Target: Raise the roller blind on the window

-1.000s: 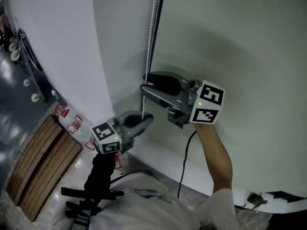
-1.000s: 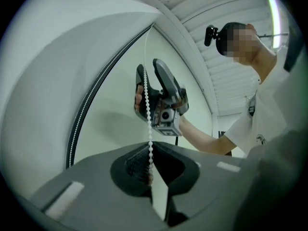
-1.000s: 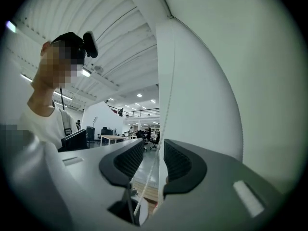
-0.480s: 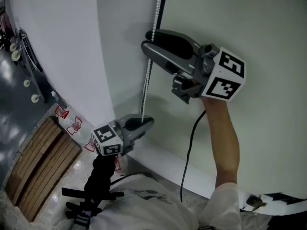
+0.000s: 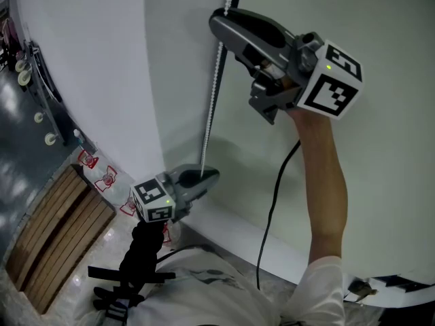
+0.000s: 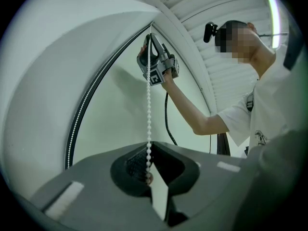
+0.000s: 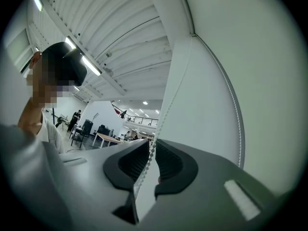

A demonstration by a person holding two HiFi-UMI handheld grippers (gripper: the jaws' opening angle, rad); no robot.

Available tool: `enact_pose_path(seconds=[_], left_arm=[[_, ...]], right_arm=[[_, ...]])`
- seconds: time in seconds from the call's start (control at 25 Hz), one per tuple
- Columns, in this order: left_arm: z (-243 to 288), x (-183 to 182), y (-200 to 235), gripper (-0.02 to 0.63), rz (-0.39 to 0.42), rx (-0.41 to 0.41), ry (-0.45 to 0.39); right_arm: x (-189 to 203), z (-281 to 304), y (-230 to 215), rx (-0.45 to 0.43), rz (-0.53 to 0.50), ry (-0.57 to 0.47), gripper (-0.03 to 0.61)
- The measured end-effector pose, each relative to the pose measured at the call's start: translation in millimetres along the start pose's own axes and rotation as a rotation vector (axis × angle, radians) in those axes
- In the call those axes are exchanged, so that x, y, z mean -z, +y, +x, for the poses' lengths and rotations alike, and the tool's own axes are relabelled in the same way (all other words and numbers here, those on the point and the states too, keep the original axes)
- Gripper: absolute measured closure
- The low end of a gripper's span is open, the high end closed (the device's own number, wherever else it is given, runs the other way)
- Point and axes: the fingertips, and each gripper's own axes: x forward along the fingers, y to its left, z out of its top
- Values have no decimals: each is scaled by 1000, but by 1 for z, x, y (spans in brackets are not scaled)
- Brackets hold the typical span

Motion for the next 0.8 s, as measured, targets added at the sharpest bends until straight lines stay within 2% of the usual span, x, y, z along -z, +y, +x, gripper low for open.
enact_pose_path(seconds=[0.08, 0.44, 0.6, 0.8], left_arm=[[-1, 1, 0, 615, -5, -1, 2], [0, 6, -4, 615, -22, 7, 15], [-1, 7, -5, 615, -29, 12, 22], [-1, 4, -5, 615, -36, 8, 14]], right_arm=[[-1, -1, 0, 8, 8, -6, 558], [-1, -5, 3, -12, 118, 1, 563], [1, -8, 9, -19, 129, -2, 565], [26, -9, 21, -24, 128, 47, 565]])
